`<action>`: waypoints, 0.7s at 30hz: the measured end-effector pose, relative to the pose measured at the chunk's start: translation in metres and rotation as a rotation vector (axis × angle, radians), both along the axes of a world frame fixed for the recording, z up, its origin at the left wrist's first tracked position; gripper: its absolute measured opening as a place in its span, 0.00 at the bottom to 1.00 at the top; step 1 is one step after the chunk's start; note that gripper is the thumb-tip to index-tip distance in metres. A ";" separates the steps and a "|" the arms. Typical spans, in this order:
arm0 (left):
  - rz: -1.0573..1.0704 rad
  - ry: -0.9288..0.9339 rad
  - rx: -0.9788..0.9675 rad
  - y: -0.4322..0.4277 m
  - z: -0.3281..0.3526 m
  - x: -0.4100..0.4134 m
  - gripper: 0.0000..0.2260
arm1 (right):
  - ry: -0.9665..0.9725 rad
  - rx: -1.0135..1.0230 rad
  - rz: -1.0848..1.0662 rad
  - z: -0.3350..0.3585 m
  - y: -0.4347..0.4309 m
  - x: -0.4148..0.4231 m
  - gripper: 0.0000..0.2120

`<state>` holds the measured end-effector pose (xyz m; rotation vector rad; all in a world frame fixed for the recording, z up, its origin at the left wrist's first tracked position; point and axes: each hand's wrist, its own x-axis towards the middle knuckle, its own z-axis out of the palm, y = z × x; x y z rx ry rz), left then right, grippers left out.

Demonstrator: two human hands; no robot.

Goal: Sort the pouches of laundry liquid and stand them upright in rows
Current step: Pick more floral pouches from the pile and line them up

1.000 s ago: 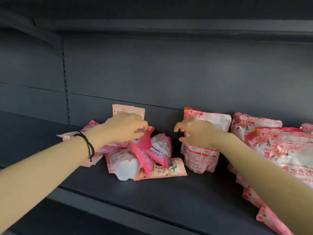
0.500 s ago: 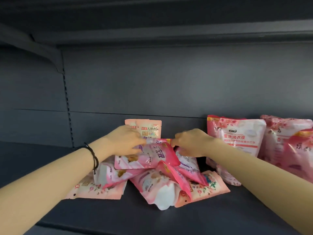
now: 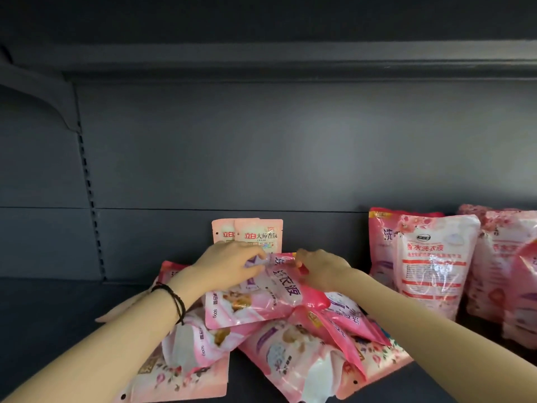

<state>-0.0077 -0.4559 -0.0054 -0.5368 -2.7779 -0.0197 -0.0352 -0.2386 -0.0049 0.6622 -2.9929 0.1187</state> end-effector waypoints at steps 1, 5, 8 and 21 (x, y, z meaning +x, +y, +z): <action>0.012 -0.007 0.019 -0.002 -0.001 0.000 0.14 | -0.011 -0.054 -0.038 -0.002 0.001 -0.001 0.12; 0.061 -0.097 0.181 -0.006 -0.004 0.000 0.16 | -0.030 -0.256 -0.093 -0.003 0.008 -0.003 0.11; 0.035 -0.170 0.443 -0.007 -0.003 0.001 0.17 | 0.062 -0.347 -0.001 0.009 0.007 0.001 0.10; -0.122 -0.241 1.368 -0.020 0.043 0.021 0.07 | 0.516 -0.526 0.503 0.105 -0.044 0.031 0.19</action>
